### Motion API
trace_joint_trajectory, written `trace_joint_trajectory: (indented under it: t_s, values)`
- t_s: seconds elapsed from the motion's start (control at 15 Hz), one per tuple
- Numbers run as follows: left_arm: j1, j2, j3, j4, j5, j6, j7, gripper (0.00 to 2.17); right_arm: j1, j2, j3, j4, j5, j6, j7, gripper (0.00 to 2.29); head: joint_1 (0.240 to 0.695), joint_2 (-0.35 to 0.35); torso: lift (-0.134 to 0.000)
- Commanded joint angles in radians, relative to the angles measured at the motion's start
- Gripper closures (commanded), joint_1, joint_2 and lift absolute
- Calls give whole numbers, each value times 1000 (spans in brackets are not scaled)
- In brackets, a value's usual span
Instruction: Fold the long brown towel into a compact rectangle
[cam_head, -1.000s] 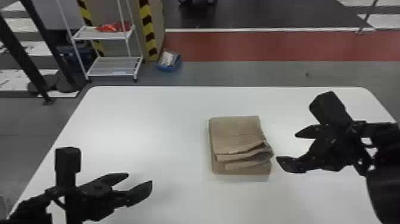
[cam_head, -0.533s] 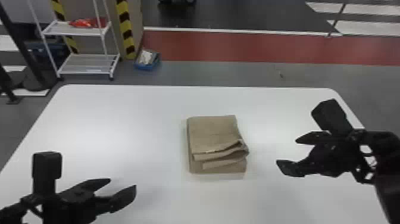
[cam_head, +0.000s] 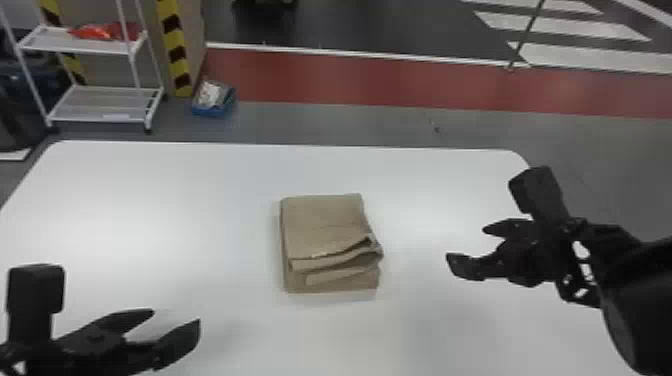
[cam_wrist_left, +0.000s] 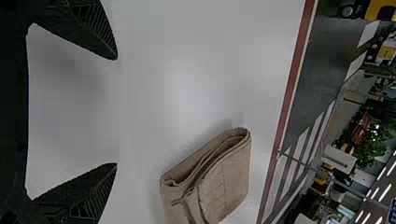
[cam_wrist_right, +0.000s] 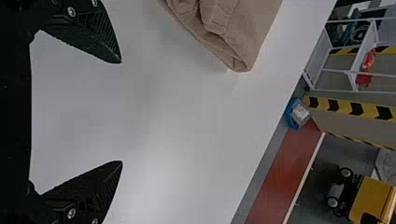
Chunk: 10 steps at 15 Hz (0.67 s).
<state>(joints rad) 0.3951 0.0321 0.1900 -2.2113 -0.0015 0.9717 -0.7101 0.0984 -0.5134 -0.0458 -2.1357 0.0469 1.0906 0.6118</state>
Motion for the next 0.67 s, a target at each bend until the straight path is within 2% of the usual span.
trace_joint_trajectory:
  t_s: [0.0,0.07,0.2,0.33,0.53,0.6]
  values:
    - [1,-3,-10,-11,-2,6,0,66,-26,36,-48,16,-35,-5,6,124,695,-154,-120]
    - [5,-8,-12,-19,-5,9,0,66,-31,21,-40,17,-36,-5,5,124,695,-159,-120]
    - [10,-14,-14,-24,-9,9,4,66,-22,-22,4,13,-55,-8,-69,124,695,-169,-120]
    - [16,-12,-10,-24,-9,9,6,66,-13,-25,18,14,-88,-30,-155,130,695,-178,-120]
    - [19,-17,-14,-24,-9,6,20,66,10,-70,35,16,-194,-88,-353,127,695,-186,-120]
    - [19,-20,-14,-22,-9,6,24,66,0,-59,24,16,-213,-94,-350,124,695,-190,-120]
